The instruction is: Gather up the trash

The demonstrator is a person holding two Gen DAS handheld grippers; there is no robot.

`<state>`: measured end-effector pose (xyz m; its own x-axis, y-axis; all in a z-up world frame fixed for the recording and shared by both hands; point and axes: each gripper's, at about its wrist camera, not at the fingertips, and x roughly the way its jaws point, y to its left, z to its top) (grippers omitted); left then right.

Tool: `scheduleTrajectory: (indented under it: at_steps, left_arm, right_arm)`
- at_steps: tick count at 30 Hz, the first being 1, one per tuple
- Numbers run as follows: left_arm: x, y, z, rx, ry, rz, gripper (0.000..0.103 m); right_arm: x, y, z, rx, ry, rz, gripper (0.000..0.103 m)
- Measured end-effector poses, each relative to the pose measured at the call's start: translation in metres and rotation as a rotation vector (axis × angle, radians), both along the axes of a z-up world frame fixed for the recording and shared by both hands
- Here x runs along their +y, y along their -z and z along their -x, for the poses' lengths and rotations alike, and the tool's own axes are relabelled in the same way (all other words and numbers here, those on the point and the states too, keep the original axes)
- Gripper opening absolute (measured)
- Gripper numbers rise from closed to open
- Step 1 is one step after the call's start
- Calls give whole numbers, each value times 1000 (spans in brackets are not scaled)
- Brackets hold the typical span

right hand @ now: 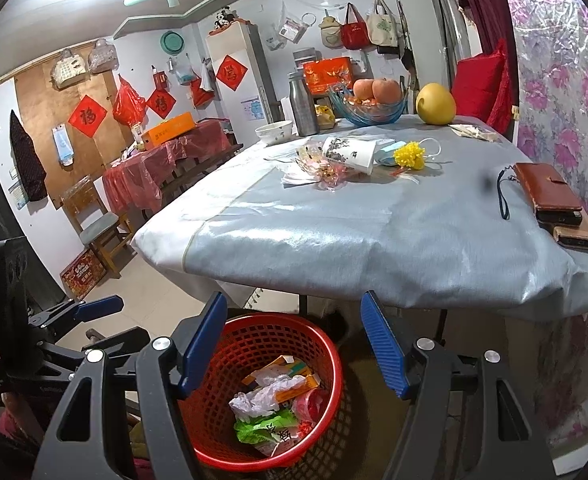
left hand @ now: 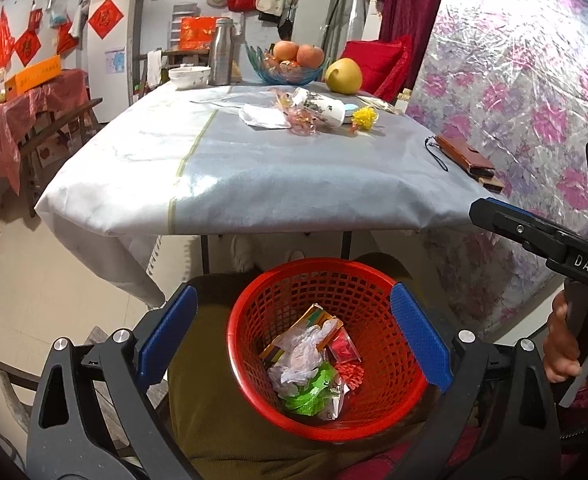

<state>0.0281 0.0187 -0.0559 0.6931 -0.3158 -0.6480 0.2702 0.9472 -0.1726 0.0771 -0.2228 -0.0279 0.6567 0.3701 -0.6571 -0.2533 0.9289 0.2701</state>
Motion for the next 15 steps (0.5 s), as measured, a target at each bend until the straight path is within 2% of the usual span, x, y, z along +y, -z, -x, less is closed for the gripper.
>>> scheduleTrajectory:
  at_steps: [15]
  left_arm:
    - [1, 5, -12, 45, -1, 54, 94]
  right_arm:
    - [-7, 2, 0, 10, 29, -4, 68]
